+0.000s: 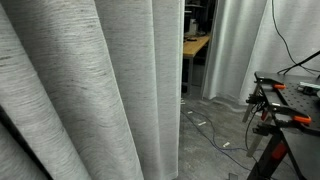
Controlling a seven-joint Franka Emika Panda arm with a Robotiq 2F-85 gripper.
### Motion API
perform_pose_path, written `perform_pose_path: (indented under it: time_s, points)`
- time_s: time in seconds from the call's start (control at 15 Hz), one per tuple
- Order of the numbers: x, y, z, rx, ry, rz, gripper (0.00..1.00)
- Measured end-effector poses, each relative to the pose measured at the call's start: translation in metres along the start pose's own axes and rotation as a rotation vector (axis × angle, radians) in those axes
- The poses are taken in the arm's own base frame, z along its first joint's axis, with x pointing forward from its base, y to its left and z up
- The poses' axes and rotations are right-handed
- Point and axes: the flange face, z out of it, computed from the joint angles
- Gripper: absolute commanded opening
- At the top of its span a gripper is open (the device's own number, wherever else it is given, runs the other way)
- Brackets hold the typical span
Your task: Slide the curtain to the left
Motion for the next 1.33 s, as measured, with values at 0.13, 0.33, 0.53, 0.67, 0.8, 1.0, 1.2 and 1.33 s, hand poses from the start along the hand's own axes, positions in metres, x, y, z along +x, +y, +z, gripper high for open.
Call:
perform_pose_path:
  time_s: [0.13,0.33,0.53,0.67,0.8,1.0,1.2,1.33]
  points:
    - [0.012,-0.006,-0.002,-0.011,0.066,-0.048,1.00]
    - [0.030,-0.015,-0.006,-0.001,0.156,-0.107,1.00]
    - [0.049,-0.016,-0.011,0.029,0.231,-0.128,1.00]
    - [0.059,-0.011,-0.012,0.053,0.250,-0.114,1.00]
    - [0.062,-0.008,-0.012,0.055,0.251,-0.108,1.00]
    - [0.062,-0.009,-0.011,0.055,0.250,-0.109,1.00]
    - [0.061,-0.009,-0.007,0.050,0.241,-0.111,1.00]
    - [0.065,-0.008,0.004,0.032,0.228,-0.116,1.00]
